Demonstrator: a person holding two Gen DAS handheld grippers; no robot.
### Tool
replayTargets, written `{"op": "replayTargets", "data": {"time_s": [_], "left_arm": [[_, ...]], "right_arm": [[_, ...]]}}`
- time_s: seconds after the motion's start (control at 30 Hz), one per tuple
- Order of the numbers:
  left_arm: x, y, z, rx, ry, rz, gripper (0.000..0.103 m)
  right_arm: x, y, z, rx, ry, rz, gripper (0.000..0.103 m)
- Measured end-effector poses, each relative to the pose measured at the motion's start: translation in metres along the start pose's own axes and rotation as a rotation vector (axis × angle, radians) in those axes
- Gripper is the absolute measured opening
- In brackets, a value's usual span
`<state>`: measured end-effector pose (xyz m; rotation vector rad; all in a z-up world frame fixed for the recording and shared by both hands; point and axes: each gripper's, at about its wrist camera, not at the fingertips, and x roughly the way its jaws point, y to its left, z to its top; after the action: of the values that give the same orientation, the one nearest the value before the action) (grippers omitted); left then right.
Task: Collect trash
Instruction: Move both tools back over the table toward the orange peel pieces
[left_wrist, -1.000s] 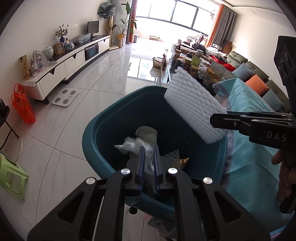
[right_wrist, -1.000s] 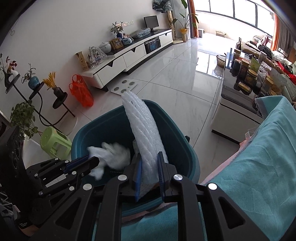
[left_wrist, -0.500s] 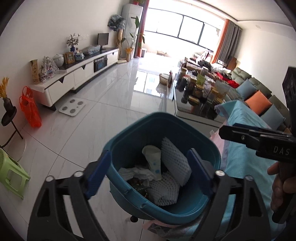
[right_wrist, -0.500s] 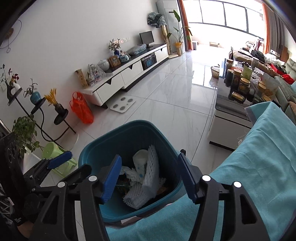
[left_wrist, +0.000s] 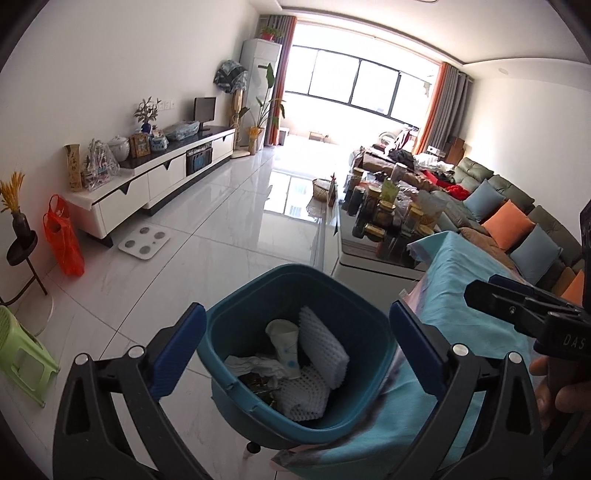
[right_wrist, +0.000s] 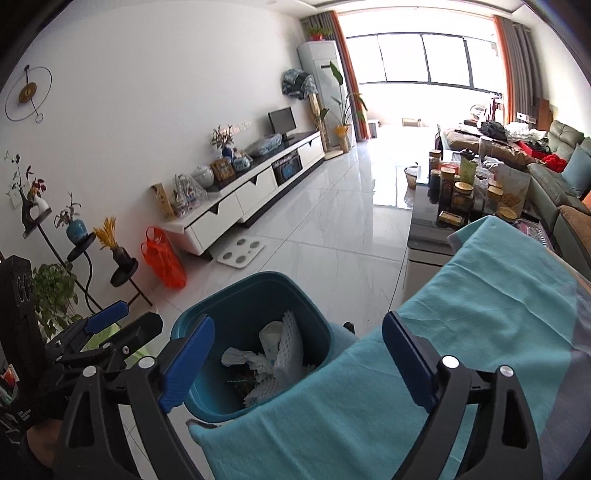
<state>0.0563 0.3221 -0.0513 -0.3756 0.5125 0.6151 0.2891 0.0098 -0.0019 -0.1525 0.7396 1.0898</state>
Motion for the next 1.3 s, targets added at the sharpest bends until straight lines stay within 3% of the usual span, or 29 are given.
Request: {"op": "replayTargets", "data": {"time_s": [0.23, 0.7, 1.3], "left_arm": [[-0.024, -0.04, 0.003, 0.04, -0.044, -0.061, 0.097], [-0.057, -0.125, -0.003, 0.145, -0.102, -0.191, 0.097], [-0.067, -0.21, -0.035, 0.246, -0.075, -0.387, 0.097]], "right_arm": [[-0.039, -0.026, -0.015, 0.042, -0.071, -0.034, 0.096], [-0.112, -0.065, -0.054, 0.107, -0.182, -0.131, 0.096], [-0.213, -0.118, -0.116, 0.199, -0.292, -0.381, 0.096]]}}
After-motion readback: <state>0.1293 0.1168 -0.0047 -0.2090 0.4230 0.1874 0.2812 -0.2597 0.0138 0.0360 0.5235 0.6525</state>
